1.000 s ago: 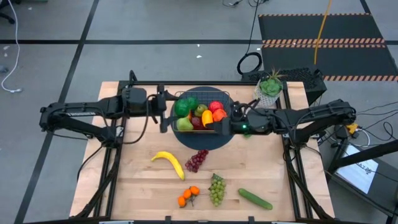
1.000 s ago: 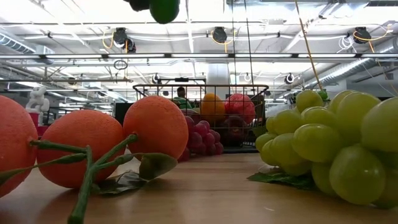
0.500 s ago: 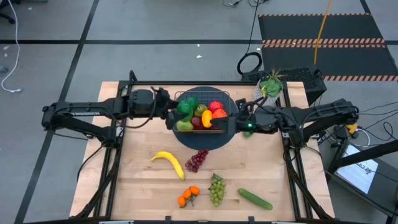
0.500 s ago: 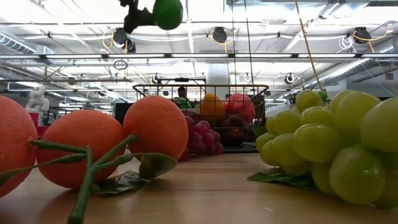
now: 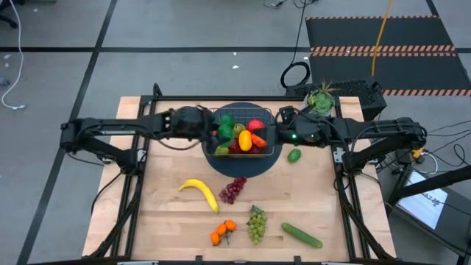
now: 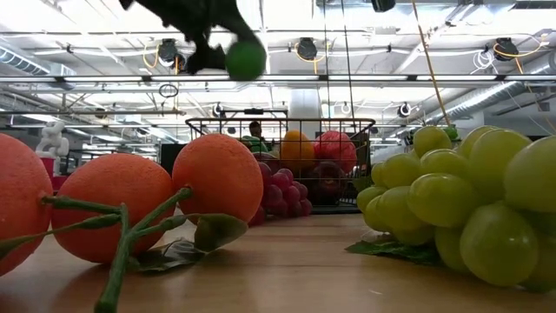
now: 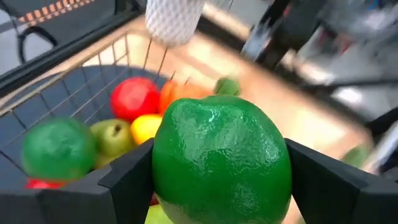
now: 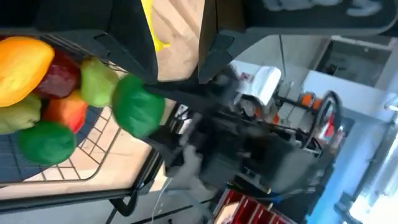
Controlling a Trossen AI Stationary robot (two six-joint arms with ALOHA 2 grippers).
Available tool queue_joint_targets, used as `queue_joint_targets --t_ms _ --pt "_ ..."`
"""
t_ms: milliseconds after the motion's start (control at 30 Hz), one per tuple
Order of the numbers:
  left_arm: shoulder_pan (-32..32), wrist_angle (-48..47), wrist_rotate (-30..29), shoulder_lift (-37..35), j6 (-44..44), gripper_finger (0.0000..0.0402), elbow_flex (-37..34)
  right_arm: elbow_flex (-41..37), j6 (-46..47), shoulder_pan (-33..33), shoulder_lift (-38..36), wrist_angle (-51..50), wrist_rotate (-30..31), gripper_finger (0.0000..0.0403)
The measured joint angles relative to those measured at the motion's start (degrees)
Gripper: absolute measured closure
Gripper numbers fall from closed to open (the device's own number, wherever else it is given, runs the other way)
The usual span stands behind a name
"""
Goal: Build produce basket
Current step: Put the bottom green lime into the wire basket, then put the green lime into the wire basket
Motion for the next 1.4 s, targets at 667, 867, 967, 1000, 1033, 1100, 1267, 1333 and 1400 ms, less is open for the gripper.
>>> queue_joint_targets --t_ms 667,867,967,1000,1033,1100,1267,1333,1400 --pt "0.9 -1.2 -3.2 10.0 7.4 0.0041 0.0 0.0 -6.1 -4.2 -10.1 -34.2 -5.4 0.0293" --pt "-0.3 -0.9 -5.4 10.0 5.2 0.0021 0.0 0.0 -13.3 -4.2 -11.2 -43.4 -5.1 0.0292" --pt "-0.8 -1.3 -5.7 10.0 1.3 0.0031 0.3 0.0 -18.4 -4.5 -11.2 -46.2 -5.3 0.0292" --pt "-1.1 -2.6 -5.7 10.0 -0.3 0.0036 1.0 -0.3 -20.3 -4.7 -11.3 -46.3 -5.3 0.0292" --pt "-1.4 -4.2 -5.8 10.1 -1.7 0.0042 2.2 -0.9 -21.9 -4.9 -11.3 -46.3 -5.6 0.0292" --pt "-2.3 -8.3 -5.9 10.0 -3.4 0.0056 5.6 -2.8 -25.5 -5.7 -11.7 -45.8 -7.6 0.0292" --pt "-5.1 -16.6 -8.3 10.0 -8.9 0.0098 12.9 -10.2 -33.8 -7.8 -13.1 -43.3 -14.4 0.0292" --pt "-6.1 -17.1 -9.0 10.0 -12.1 0.0115 14.7 -13.6 -35.5 -8.7 -13.9 -41.9 -16.3 0.0292" --pt "-7.1 -17.5 -9.1 10.0 -15.5 0.0132 16.0 -17.1 -37.5 -9.7 -15.0 -40.5 -18.9 0.0292"
